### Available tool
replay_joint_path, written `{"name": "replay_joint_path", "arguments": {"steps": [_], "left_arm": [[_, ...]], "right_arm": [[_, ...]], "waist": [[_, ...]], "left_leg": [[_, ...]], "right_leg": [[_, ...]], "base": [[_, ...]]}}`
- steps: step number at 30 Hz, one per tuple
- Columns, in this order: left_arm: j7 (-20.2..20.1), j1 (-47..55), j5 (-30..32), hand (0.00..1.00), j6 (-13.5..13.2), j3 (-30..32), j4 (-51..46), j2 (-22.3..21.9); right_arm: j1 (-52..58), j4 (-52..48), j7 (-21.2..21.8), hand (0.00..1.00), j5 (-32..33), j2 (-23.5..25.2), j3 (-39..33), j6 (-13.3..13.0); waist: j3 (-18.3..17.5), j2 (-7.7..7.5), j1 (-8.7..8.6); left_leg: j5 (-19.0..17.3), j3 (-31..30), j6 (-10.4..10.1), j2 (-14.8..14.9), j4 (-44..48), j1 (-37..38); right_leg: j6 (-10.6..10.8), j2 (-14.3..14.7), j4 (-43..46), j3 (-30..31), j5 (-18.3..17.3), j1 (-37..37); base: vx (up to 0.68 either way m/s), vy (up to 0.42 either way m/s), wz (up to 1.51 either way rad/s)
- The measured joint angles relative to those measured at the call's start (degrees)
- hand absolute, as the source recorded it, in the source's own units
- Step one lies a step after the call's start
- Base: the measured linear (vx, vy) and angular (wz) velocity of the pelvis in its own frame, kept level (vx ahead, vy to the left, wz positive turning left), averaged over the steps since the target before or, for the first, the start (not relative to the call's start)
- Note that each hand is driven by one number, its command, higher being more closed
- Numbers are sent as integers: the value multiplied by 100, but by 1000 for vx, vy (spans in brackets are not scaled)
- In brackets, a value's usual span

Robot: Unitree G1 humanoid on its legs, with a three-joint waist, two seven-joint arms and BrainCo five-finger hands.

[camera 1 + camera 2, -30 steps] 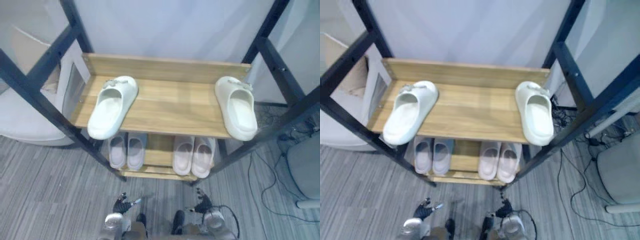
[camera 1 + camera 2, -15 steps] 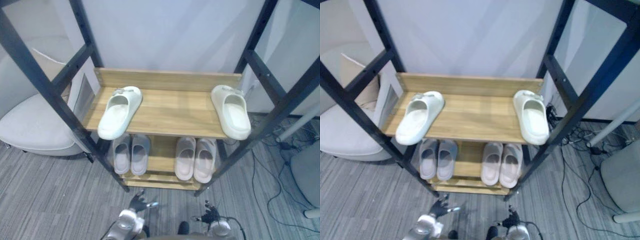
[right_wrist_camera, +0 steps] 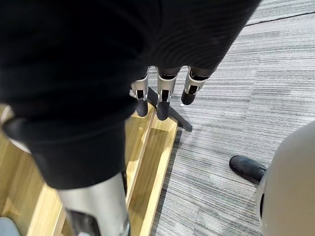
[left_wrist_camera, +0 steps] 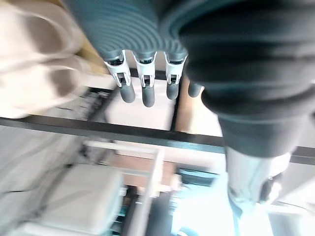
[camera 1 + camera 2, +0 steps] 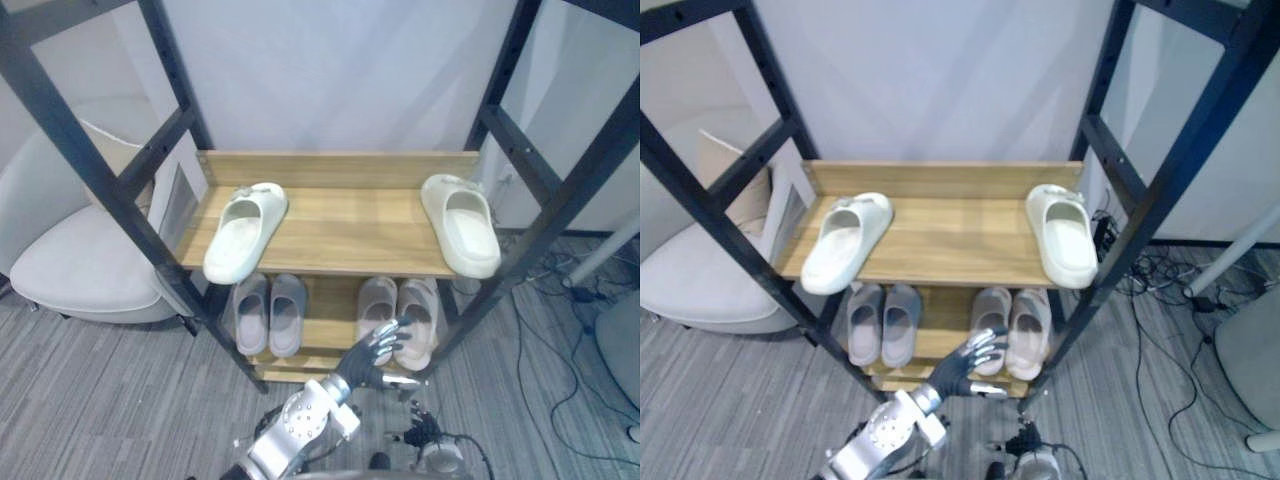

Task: Organize the slippers on the shoe rack

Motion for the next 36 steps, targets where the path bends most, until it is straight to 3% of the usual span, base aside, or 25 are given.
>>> {"name": "replay_joint_path", "arguments": {"steps": [6, 8, 20, 23, 28, 36], "left_arm": [[275, -308, -113, 0, -125, 309, -917, 34], [474, -565, -107, 0, -220, 722, -1223, 31], [1155, -1502, 195, 0, -271, 2338, -1159, 84], [1269, -1701, 306, 0, -273, 2740, -811, 275], [1366, -1832, 365, 0, -208, 3376, 215, 1075], [1408, -2135, 532, 0, -90, 3831, 909, 1851]], "right_arm": [[68, -94, 14, 0, -1, -32, 132, -10], [114, -94, 51, 0, -1, -57, 157, -10], [119, -53, 166, 0, 0, -96, 153, 42], [93, -35, 179, 0, 0, -100, 152, 83], [19, -36, 217, 0, 0, -137, 144, 93], [-27, -38, 278, 0, 0, -137, 105, 92]], "waist": [[-109, -60, -23], [-112, -65, -20], [-128, -82, -21], [-127, -82, -23], [-122, -96, -34], [-104, -143, -34]], "left_leg": [[-62, 45, 29, -17, 32, 64], [-102, 70, 41, -26, 94, 57], [-102, 22, 43, -34, 105, 61], [-100, 13, 42, -35, 101, 64], [-99, -7, 41, -33, 90, 58], [-95, -9, 45, -47, 77, -107]], "right_leg": [[16, -23, 1, 34, -15, 64], [16, -34, 1, 66, -15, 74], [16, -37, 1, 25, -15, 98], [16, -33, 0, 5, -15, 102], [18, -26, -34, -35, -16, 85], [35, -19, -43, -12, -23, -75]], "base": [[29, 33, -3], [-10, 29, -5], [-6, 5, 1], [-4, 4, 1], [-3, 2, 1], [5, 1, 0]]}}
